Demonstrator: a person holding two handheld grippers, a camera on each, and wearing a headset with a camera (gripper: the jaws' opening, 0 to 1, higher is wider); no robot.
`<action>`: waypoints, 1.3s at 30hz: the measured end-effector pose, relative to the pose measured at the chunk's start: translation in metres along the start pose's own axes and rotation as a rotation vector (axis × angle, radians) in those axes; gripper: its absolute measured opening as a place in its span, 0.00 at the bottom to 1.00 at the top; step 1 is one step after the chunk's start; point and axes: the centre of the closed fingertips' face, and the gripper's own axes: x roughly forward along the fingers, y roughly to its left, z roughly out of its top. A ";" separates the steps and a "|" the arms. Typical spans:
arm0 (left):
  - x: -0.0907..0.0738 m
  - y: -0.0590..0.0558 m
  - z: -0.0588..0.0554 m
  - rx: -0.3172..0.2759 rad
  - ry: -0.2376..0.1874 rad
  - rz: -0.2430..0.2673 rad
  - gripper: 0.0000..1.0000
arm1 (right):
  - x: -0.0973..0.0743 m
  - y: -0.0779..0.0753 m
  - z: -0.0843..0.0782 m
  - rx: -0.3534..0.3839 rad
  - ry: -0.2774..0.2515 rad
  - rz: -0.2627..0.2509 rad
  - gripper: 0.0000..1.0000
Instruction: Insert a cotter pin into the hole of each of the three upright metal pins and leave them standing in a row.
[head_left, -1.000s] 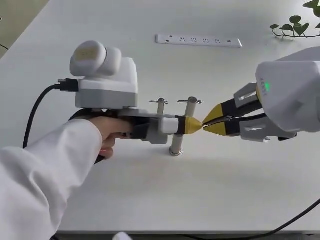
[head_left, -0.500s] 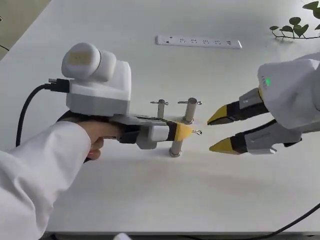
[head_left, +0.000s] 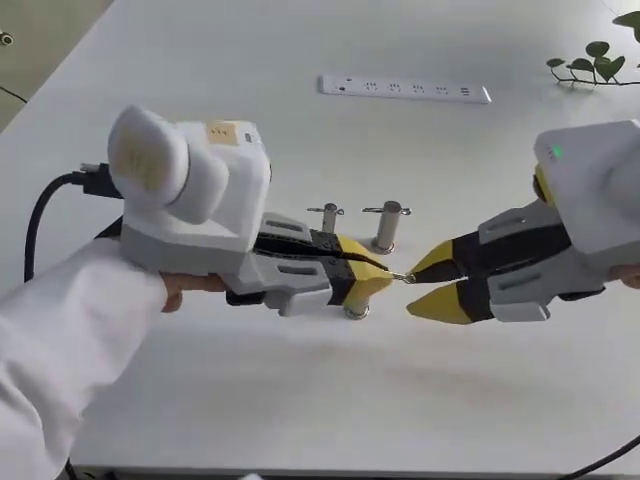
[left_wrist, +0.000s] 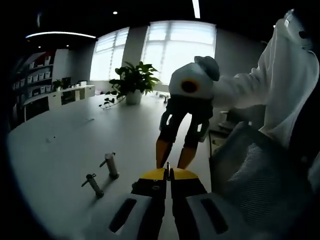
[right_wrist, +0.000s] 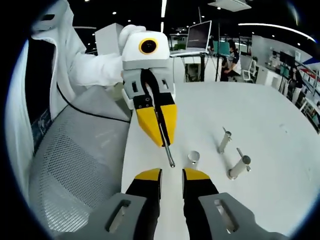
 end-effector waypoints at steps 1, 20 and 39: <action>0.000 -0.001 0.000 0.020 0.005 -0.002 0.00 | 0.000 0.002 0.001 0.000 -0.004 0.009 0.10; 0.007 -0.013 -0.023 0.143 0.115 -0.066 0.01 | 0.002 0.022 0.000 -0.035 0.007 0.095 0.00; 0.008 0.015 -0.030 0.193 0.148 0.049 0.31 | -0.001 0.004 -0.012 -0.053 0.032 0.008 0.00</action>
